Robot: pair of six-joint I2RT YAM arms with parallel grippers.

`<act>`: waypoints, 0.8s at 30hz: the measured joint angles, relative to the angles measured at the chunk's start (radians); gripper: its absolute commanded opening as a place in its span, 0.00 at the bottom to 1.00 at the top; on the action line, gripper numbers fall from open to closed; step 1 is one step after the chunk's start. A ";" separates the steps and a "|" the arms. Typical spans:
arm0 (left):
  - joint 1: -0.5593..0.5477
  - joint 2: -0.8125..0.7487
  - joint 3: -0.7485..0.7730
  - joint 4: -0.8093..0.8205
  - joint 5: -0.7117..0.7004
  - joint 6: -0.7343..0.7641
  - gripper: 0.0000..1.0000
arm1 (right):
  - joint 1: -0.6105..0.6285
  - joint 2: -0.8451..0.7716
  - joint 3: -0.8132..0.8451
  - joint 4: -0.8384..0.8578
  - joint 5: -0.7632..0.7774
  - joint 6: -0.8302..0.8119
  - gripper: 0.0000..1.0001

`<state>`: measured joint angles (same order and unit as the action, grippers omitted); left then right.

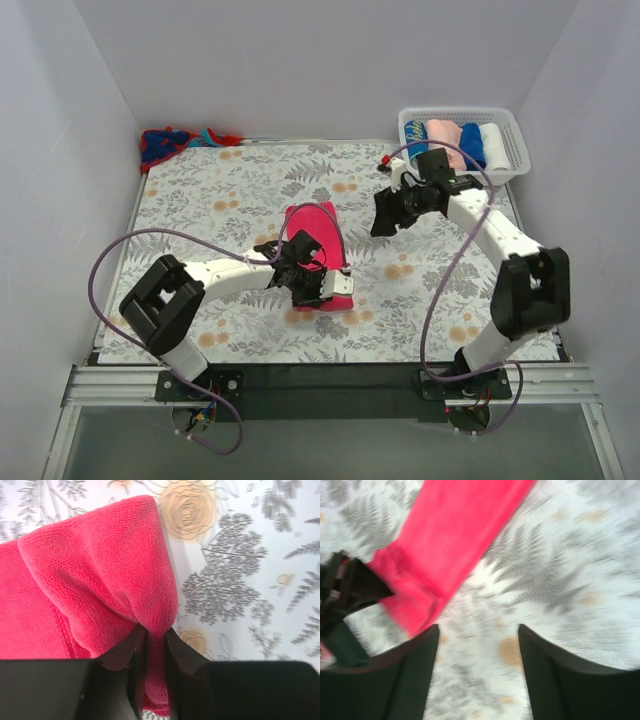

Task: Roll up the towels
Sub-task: Roll the towel

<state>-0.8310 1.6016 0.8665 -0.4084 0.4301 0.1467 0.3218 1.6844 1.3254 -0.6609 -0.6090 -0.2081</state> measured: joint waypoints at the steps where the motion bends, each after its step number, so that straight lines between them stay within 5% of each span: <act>1: 0.014 0.017 0.018 -0.025 0.024 0.001 0.00 | -0.016 -0.043 -0.005 0.016 0.027 -0.005 0.73; 3: 0.056 0.077 0.088 -0.102 0.108 0.002 0.00 | -0.029 -0.169 -0.056 0.082 0.101 -0.044 0.85; 9: 0.189 0.267 0.269 -0.320 0.349 0.014 0.00 | -0.014 -0.441 -0.150 0.179 0.115 -0.073 0.90; 14: 0.257 0.428 0.413 -0.498 0.499 0.038 0.02 | 0.028 -0.430 -0.164 0.134 0.023 -0.156 0.78; 20: 0.294 0.554 0.521 -0.658 0.595 0.082 0.04 | 0.336 -0.399 -0.319 0.141 0.173 -0.298 0.69; 24: 0.306 0.608 0.558 -0.728 0.639 0.099 0.07 | 0.427 -0.340 -0.362 0.192 0.238 -0.350 0.68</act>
<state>-0.5251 2.2097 1.4242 -1.1366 1.0687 0.2459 0.7490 1.3441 0.9630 -0.4694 -0.3710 -0.5579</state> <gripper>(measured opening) 0.138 0.688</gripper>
